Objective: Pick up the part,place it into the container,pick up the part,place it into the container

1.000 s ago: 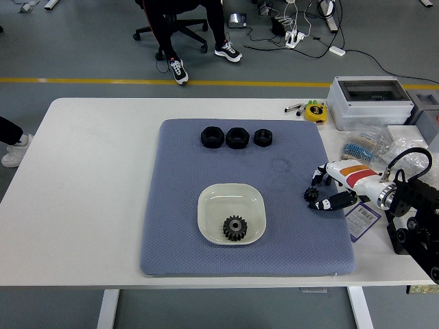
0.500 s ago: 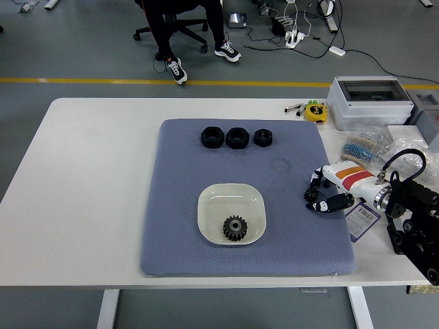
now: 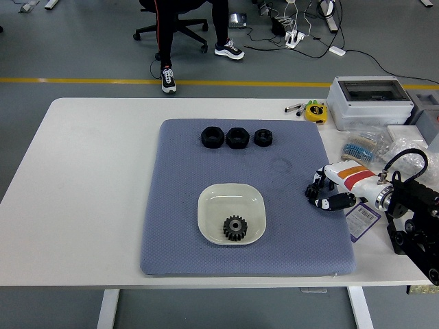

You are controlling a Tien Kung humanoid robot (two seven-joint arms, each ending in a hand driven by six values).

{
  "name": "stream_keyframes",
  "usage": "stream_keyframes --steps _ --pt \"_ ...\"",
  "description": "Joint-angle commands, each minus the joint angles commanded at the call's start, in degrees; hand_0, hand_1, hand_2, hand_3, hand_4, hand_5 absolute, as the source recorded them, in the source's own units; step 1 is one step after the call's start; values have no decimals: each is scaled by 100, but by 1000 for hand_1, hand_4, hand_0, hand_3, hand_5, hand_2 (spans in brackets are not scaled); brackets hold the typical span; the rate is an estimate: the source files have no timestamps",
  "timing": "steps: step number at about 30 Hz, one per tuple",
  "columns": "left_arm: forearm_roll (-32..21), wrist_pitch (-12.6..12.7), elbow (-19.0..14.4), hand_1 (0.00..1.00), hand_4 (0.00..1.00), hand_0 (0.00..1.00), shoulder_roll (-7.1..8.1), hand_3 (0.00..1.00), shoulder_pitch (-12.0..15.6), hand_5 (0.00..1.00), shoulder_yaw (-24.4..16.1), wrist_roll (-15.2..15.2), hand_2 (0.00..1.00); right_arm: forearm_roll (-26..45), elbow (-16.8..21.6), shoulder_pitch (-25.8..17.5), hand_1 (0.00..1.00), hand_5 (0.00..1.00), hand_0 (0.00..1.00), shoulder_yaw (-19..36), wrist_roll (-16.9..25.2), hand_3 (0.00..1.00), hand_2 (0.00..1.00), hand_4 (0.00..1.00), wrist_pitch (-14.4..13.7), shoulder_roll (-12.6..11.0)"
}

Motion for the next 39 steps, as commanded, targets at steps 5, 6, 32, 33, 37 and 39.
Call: stream_keyframes --steps 5,6,32,33,37,39 --pt "-10 -4 -2 672 630 705 -5 557 -21 576 17 -3 656 68 -10 -16 138 474 61 -1 13 463 273 710 81 6" --pt "-19 -3 -3 672 630 705 -7 557 -25 576 27 -7 656 73 -14 -20 138 474 61 -4 16 463 273 710 90 7" --pt "-32 -14 -5 675 630 703 -2 556 -27 577 39 -9 657 276 117 -46 12 389 2 48 50 275 142 779 93 -8" --pt "-32 -15 -5 675 630 703 -2 556 -27 577 38 -9 657 294 136 -50 12 389 2 63 55 275 142 779 89 -12" --pt "-28 -17 -6 676 631 704 -1 556 -26 578 34 -7 656 361 207 -62 11 404 2 113 67 274 139 771 85 -26" --pt "-27 -19 -6 676 631 704 0 556 -27 578 34 -7 656 394 237 -65 11 404 2 129 73 274 139 771 84 -31"
